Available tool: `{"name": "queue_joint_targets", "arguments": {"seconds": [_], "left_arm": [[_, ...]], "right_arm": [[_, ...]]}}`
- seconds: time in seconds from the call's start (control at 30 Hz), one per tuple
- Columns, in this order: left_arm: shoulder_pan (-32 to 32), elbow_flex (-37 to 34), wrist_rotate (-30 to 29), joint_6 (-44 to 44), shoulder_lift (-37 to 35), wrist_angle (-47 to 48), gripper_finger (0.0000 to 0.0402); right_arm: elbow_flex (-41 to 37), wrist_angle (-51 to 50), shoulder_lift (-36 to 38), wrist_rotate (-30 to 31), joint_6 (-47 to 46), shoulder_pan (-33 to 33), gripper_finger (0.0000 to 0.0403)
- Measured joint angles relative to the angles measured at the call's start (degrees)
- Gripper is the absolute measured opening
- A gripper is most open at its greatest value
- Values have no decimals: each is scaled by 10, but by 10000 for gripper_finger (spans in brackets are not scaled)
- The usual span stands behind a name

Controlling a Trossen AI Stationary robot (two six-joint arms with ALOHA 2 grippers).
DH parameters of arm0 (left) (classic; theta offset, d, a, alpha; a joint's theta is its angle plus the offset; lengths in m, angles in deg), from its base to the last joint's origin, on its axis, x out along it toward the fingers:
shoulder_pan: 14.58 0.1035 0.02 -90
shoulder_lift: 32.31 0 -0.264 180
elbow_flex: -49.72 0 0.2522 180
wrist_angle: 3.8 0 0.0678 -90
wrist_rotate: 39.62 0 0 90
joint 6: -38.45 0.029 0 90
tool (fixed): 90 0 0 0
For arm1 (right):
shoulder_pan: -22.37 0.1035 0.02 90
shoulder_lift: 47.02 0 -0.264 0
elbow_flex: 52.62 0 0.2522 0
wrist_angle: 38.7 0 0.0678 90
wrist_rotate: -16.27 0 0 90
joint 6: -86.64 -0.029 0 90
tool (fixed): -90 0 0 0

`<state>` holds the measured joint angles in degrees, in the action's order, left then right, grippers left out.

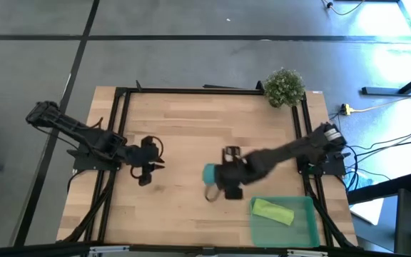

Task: Roll microfiber towels into tight, uniform cylinder then place into a basket
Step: Put the blue rolled microfiber cloth into the green bin

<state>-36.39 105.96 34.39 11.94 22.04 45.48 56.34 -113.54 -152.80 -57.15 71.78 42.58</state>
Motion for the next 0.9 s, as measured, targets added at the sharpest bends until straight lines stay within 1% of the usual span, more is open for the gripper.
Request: {"name": "queue_joint_targets", "arguments": {"seconds": [0.07, 0.13, 0.27, 0.37, 0.47, 0.57, 0.77, 0.9], "left_arm": [[-13, 0, 0, 7, 0, -17, 89], [-26, 0, 0, 24, 0, -36, 89], [-45, 0, -1, 57, 0, -79, 89], [-56, 0, -1, 89, 5, -122, 89], [-64, -1, 18, 139, 16, -159, 89], [-66, -1, 36, 170, 30, -189, 89], [-65, -1, 36, 182, 58, -253, 89], [-66, -1, 57, 208, 73, -279, 89]], "right_arm": [[0, -31, 13, 21, -70, 36, 33], [0, -56, 21, 29, -131, 72, 33], [0, -95, 22, 29, -241, 144, 33], [0, -133, 23, 28, -341, 195, 33], [0, -158, 23, 29, -431, 246, 33], [0, -159, 23, 28, -480, 296, 33], [0, -188, 21, 15, -593, 379, 33], [0, -186, 4, 30, -627, 415, 33]]}}
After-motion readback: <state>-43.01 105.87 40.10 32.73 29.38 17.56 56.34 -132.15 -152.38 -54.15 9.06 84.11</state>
